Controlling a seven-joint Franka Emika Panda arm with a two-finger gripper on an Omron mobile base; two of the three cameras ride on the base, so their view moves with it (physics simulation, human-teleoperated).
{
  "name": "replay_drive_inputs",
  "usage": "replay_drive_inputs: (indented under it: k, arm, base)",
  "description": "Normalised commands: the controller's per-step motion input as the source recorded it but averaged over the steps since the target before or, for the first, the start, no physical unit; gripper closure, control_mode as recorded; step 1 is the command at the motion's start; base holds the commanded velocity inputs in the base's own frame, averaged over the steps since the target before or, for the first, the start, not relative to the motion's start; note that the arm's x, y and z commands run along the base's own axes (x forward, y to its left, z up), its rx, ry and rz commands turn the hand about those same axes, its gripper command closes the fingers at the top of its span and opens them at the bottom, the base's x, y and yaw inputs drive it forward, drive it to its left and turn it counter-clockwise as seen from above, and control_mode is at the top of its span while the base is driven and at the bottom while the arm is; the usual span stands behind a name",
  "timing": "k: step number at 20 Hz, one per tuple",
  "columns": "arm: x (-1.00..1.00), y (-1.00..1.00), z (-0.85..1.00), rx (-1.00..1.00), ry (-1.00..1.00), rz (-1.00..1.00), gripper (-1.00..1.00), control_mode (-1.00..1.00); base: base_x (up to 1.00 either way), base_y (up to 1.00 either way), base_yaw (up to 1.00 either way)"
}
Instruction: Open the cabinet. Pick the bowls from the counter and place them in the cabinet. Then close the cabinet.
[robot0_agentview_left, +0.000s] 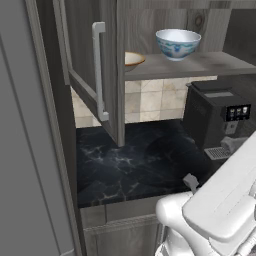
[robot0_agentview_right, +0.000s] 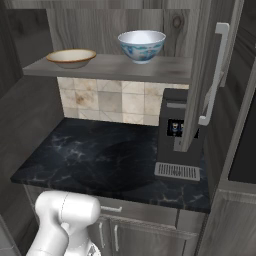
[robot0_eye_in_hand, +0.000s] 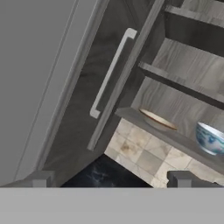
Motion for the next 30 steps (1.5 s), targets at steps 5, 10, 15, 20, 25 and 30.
replay_drive_inputs:
  k: [5, 10, 15, 20, 25, 30]
  arm:
    - [0.0, 0.48, 0.0, 0.02, -0.19, -0.02, -1.0, -1.0]
    - [0.27, 0.29, 0.0, 0.0, -0.06, -0.03, -1.0, -1.0]
    - [0.48, 0.18, 0.0, 0.0, 0.0, -0.01, -1.0, -1.0]
    - [0.46, 0.31, 0.0, 0.0, 0.0, -0.05, -1.0, -1.0]
    - [0.5, 0.25, 0.0, 0.0, 0.0, -0.13, -1.0, -1.0]
    - [0.6, 0.09, 0.0, 0.0, 0.0, -0.14, -1.0, -1.0]
  base:
    - [0.0, 0.0, 0.0]
    - [0.0, 0.0, 0.0]
    - [0.0, 0.0, 0.0]
    - [0.0, 0.0, 0.0]
    - [0.0, 0.0, 0.0]
    - [0.0, 0.0, 0.0]
